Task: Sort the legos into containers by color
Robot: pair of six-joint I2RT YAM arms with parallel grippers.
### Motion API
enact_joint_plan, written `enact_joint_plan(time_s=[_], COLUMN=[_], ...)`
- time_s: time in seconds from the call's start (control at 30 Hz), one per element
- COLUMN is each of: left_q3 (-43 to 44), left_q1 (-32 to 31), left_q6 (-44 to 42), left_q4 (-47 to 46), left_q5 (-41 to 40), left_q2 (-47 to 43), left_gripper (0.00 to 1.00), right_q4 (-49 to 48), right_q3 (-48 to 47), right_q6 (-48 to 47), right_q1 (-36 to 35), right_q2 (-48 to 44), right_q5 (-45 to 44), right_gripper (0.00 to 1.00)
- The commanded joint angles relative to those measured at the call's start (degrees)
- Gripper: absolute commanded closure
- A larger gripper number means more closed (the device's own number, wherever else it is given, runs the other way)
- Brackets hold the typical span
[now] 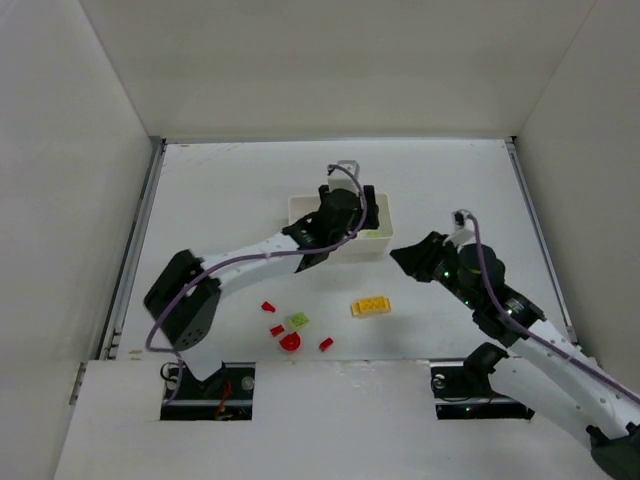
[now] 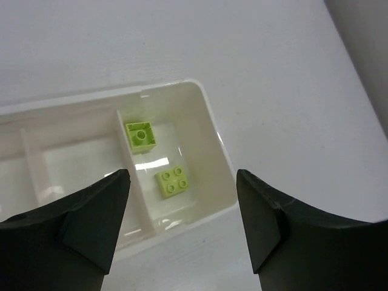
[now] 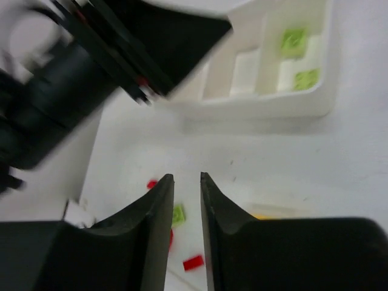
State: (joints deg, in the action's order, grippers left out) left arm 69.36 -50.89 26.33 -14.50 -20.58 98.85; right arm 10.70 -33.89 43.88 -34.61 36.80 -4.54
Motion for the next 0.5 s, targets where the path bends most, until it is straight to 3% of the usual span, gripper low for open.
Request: enact_joint_plan(time_s=[0.0, 0.13, 0.27, 0.47], left_q3=[-6.7, -19.1, -31.0, -42.0], left_q1=[2.2, 3.7, 3.4, 0.3], left_q6=[-0.1, 1.4, 4.4, 9.7], left_q4=[-6.5, -6.2, -0.9, 3.2], left_q5=[-1.3, -1.8, -4.4, -8.9], left_q2=[-17.3, -33.8, -49.0, -63.4], left_gripper=[0.31, 0.31, 0.31, 0.32], right_q4=[-3.0, -5.1, -6.1, -5.7], right_q3=[-1.2, -4.2, -8.1, -15.7], right_q6=[-2.7, -3.8, -3.3, -2.9], right_q1=[-10.0, -23.0, -31.9, -37.8], right_q2=[6.3, 18.8, 30.8, 44.5], right_q5=[1.7, 0.1, -3.6, -7.6], right_gripper=[0.73, 0.71, 0.41, 0.24])
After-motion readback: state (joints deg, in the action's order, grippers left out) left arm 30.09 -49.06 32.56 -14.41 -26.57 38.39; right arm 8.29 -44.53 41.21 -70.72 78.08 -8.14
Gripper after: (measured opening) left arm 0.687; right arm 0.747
